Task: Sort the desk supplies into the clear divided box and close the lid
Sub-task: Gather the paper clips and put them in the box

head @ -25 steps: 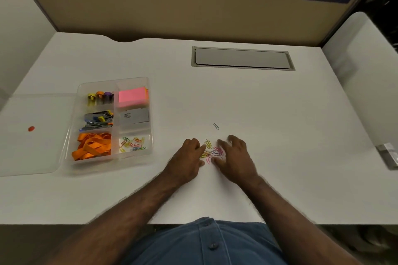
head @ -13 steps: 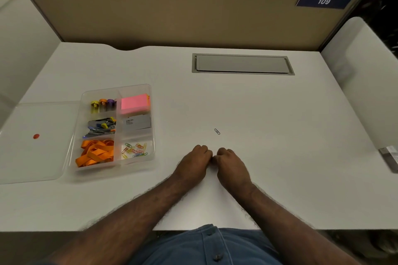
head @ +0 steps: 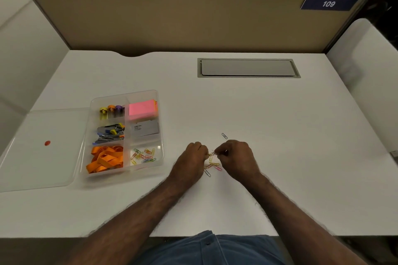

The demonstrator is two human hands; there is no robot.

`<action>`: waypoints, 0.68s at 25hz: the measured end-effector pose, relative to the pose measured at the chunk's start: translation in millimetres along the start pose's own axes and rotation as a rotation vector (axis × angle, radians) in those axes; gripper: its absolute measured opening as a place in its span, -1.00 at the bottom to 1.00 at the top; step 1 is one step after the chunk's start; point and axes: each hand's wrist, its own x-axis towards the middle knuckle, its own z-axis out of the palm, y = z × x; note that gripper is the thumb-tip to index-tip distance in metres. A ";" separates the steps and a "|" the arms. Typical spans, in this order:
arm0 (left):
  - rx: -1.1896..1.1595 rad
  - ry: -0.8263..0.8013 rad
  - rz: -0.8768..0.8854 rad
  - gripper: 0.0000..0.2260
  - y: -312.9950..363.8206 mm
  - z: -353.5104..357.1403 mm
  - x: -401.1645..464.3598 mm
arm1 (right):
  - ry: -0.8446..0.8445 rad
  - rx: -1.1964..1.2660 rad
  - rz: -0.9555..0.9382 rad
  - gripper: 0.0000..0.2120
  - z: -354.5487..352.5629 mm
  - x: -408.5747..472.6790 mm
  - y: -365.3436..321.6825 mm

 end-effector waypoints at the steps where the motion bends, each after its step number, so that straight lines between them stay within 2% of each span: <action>1: -0.011 0.040 -0.011 -0.90 -3.4 -7.9 -2.3 | 0.013 0.042 0.006 -0.80 -0.1 2.1 -7.8; 6: 0.017 0.196 -0.061 -0.91 -34.2 -53.9 -23.9 | -0.011 0.174 -0.091 -0.84 15.9 14.5 -61.8; 14: -0.007 0.241 -0.287 -0.86 -95.3 -95.2 -64.5 | -0.118 0.187 -0.293 -0.83 69.1 27.2 -148.7; 17: 0.021 0.238 -0.325 -0.83 -111.8 -99.3 -69.0 | -0.156 0.167 -0.296 -0.82 78.5 33.2 -166.3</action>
